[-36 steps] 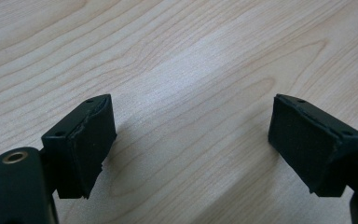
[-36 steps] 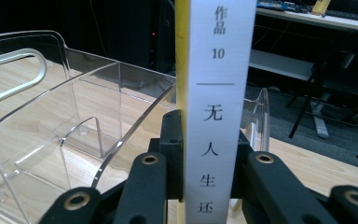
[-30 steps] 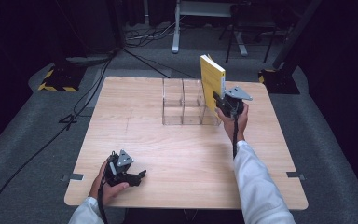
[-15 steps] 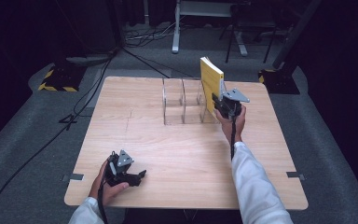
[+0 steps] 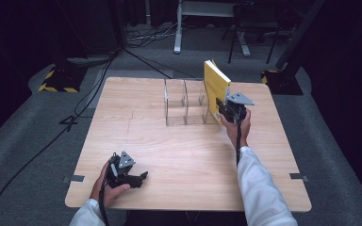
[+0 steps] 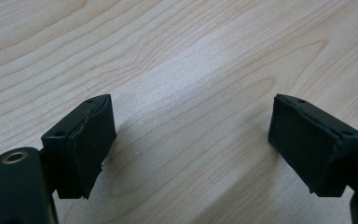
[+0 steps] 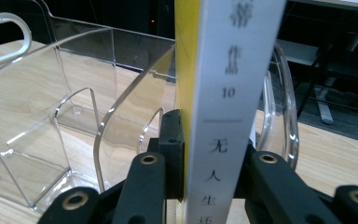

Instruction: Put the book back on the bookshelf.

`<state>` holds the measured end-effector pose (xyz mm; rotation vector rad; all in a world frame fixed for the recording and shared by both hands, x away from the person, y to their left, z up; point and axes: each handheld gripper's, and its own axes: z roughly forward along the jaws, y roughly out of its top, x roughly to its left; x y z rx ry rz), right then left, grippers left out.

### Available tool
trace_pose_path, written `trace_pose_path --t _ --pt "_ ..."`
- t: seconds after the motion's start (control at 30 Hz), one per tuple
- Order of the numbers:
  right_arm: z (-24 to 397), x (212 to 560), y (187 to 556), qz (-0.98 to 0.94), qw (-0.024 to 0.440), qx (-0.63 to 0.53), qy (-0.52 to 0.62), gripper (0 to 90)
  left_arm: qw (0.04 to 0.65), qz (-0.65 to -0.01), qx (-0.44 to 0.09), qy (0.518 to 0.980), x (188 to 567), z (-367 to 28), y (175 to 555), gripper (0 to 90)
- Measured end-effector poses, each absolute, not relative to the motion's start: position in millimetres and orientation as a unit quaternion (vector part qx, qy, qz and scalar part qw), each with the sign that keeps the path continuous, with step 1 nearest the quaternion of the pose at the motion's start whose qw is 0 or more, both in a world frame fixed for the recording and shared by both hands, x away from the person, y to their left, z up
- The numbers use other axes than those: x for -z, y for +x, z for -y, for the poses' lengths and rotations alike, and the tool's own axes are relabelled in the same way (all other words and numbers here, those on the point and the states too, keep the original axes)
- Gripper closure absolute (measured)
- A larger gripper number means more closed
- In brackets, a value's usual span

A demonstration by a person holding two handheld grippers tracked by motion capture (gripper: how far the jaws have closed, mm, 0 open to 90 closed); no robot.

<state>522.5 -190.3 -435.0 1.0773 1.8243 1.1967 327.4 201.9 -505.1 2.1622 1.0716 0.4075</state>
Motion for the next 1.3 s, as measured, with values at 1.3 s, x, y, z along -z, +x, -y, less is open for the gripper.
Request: trace_pose_path --t 1.3 --pt "226.0 428.0 484.4 -0.691 0.342 -0.481 0.417 66.8 0.34 -0.411 -0.157 0.831 505.1 -202.0 327.5 15.4"
